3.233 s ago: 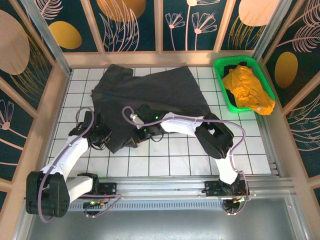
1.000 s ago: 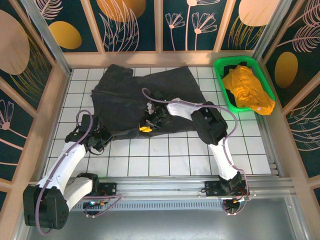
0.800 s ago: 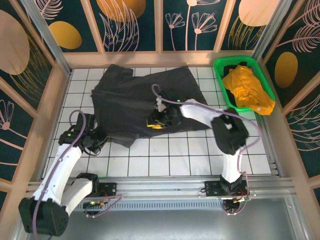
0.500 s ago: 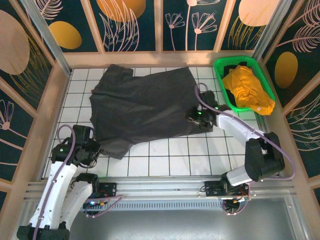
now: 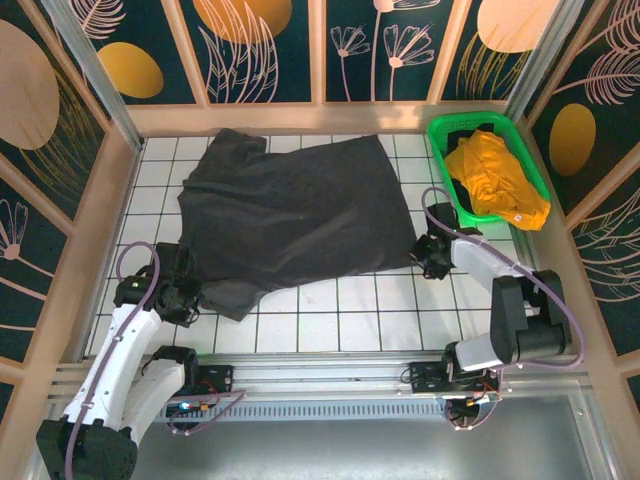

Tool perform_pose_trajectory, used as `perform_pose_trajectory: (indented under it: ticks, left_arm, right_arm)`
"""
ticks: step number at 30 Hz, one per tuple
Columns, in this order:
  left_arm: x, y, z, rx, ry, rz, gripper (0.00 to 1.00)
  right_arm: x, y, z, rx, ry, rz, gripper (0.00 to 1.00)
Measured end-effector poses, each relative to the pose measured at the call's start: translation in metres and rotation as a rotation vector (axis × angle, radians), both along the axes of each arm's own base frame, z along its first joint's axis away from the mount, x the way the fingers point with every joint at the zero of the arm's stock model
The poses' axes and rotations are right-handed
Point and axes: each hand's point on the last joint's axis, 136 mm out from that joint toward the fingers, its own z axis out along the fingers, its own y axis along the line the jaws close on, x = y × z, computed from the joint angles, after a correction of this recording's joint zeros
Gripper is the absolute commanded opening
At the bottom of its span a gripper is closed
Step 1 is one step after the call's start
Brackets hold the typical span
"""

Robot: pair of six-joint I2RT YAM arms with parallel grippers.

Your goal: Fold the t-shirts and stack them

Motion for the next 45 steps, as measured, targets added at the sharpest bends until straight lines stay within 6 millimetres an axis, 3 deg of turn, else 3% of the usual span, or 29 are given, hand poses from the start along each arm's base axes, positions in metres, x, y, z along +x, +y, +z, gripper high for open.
perform_pose_trajectory:
  ticks: [4,9,20,28,31,34,35,40,45]
  left_arm:
    - [0.005,0.000,0.001,0.001,-0.015,0.001,0.00]
    - [0.008,0.000,0.000,0.002,-0.017,0.001,0.00]
    - [0.009,-0.001,-0.001,0.002,-0.013,0.000,0.00]
    - [0.012,-0.001,-0.002,0.002,-0.011,0.001,0.00]
    - [0.014,-0.001,-0.003,0.002,-0.014,0.000,0.00]
    - [0.015,-0.001,-0.003,0.002,-0.015,0.000,0.00]
    - [0.015,-0.001,-0.003,0.002,-0.014,0.000,0.00]
    - [0.015,-0.001,-0.003,0.003,-0.013,-0.001,0.00]
    - [0.014,-0.001,-0.003,0.004,-0.011,-0.002,0.00]
  right_arm:
    - [-0.002,-0.002,-0.016,-0.020,0.051,0.014,0.41]
    - [-0.001,-0.003,-0.015,-0.031,0.059,0.025,0.37]
    - [0.032,0.002,0.010,-0.040,-0.024,0.048,0.45]
    - [0.023,-0.001,-0.014,-0.076,0.065,0.051,0.46]
    - [0.023,-0.002,-0.015,-0.087,0.085,0.051,0.32]
    - [0.021,-0.005,-0.016,-0.100,0.097,0.044,0.03]
    - [0.022,-0.004,-0.016,-0.096,0.090,0.043,0.00]
    - [0.014,-0.009,-0.013,-0.111,0.093,0.018,0.00]
    - [-0.021,-0.019,-0.007,-0.122,0.131,-0.032,0.00]
